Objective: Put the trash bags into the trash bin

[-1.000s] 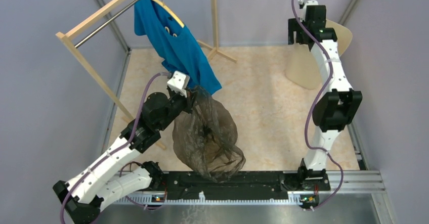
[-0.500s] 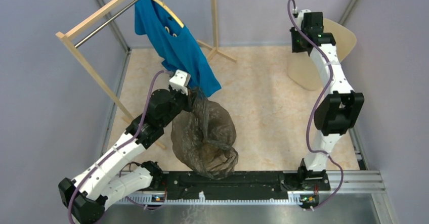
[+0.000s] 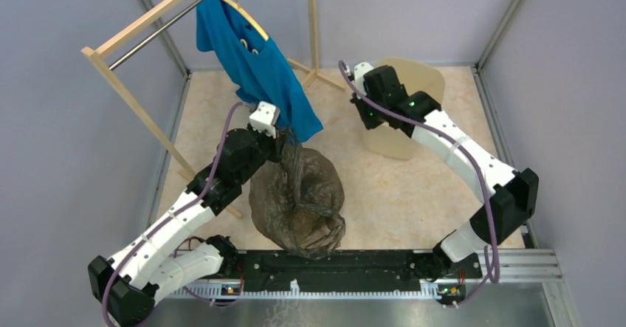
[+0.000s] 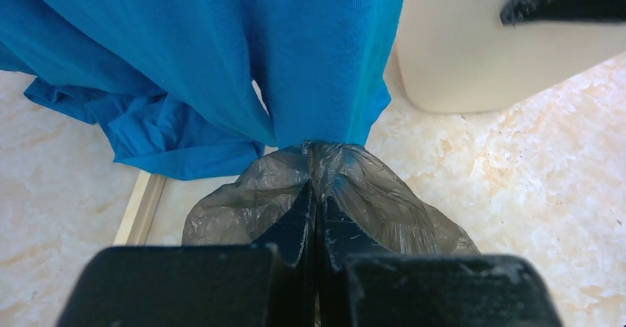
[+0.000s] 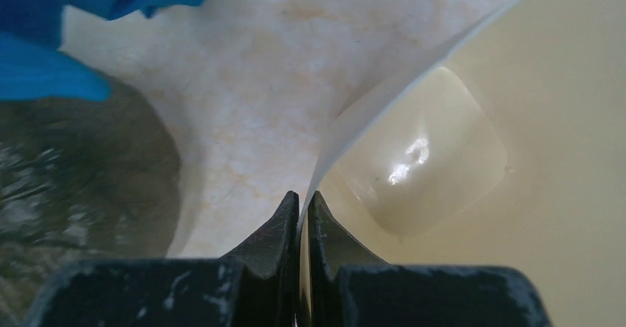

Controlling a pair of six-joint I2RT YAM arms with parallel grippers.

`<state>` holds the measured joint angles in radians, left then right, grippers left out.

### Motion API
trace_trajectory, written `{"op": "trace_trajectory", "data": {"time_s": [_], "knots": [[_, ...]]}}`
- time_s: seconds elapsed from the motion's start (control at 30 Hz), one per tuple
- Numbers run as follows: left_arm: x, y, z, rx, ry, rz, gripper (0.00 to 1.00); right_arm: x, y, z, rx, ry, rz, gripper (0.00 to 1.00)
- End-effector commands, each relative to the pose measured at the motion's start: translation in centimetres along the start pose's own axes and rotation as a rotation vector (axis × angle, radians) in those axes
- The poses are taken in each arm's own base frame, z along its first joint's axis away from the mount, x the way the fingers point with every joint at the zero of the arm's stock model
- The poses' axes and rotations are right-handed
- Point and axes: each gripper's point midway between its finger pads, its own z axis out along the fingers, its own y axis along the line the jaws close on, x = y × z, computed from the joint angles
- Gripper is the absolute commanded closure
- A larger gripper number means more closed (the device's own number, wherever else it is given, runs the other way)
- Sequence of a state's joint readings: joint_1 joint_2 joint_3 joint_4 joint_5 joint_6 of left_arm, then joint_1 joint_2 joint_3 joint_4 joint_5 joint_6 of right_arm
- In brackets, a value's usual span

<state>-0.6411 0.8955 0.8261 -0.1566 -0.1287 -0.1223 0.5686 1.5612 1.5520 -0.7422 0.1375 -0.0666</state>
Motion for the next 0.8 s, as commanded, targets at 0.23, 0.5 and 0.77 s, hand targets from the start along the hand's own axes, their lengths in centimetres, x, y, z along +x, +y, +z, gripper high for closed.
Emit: {"op": "trace_trajectory", "data": {"time_s": [0.23, 0.5, 0.77], "knots": [[-3.2, 0.8, 0.2, -0.056, -0.072, -0.018, 1.0, 6.2, 8.9, -5.7, -0.21, 0.088, 0.018, 1.0], [-4.3, -0.3, -0.3, -0.029, -0.06, -0.153, 1.0, 5.8, 8.4, -9.8, -0.256, 0.005, -0.003, 1.0], [-5.9, -1.4, -1.9, 0.011, -0.086, -0.31, 1.0, 6.8, 9.0, -8.4, -0.269, 0.014, -0.018, 0.81]]}}
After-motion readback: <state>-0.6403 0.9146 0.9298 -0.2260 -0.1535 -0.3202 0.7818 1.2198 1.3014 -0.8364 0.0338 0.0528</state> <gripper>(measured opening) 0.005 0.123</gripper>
